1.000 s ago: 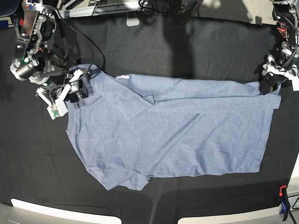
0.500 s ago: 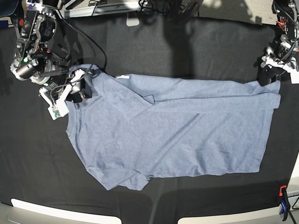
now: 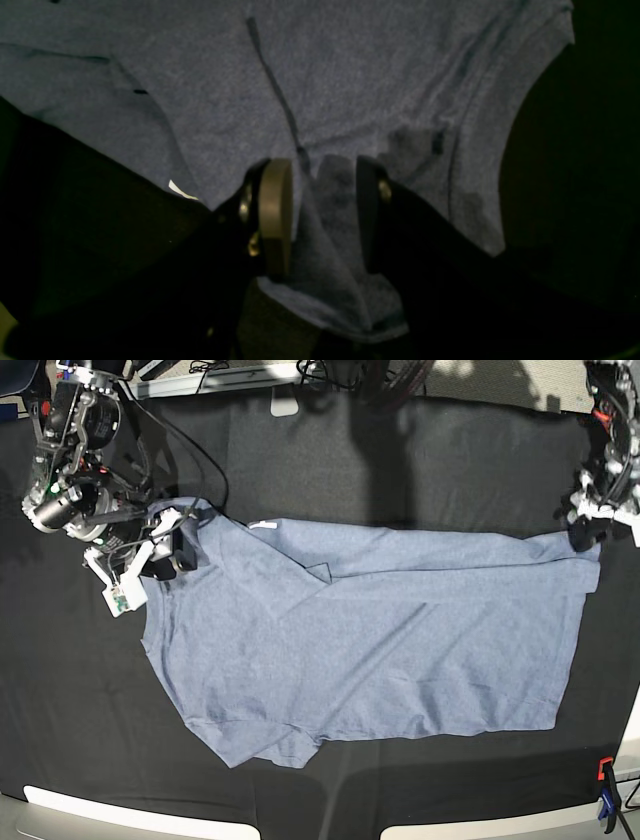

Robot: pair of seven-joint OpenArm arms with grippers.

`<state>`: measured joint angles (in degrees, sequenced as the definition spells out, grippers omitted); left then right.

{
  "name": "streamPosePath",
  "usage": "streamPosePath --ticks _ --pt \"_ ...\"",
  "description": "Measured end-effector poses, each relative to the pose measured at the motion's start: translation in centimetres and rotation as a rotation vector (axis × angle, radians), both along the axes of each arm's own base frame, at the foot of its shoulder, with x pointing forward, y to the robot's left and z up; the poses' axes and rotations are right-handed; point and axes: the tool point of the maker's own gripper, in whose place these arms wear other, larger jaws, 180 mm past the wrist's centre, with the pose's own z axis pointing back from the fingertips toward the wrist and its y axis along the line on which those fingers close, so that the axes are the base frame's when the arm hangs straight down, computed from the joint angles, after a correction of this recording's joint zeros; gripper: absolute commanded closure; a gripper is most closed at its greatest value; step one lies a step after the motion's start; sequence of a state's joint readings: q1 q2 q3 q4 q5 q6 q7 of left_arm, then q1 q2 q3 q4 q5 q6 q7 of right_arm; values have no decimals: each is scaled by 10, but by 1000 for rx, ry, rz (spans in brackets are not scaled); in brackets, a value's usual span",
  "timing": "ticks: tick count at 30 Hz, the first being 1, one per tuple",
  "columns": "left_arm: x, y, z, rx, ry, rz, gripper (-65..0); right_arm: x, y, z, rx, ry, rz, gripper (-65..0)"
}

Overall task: Layout the t-shirt on the table in an organized manner, then fold the t-shirt properly
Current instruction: 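Grasp the collar corner with the right gripper while the left holds the shoulder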

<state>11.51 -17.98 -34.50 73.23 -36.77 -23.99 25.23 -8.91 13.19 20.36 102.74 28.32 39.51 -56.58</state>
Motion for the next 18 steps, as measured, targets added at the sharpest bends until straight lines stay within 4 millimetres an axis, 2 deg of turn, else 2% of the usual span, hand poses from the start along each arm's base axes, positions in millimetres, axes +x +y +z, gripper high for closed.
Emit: streamPosePath --ticks 8,13,18 --pt "8 15 4 75 21 24 -207 0 0 0 -1 1 0 -206" --pt "-1 43 17 104 10 48 -208 0 0 0 -1 1 0 -206" --pt "-6 30 15 45 41 -42 -208 0 0 0 0 0 0 -206"
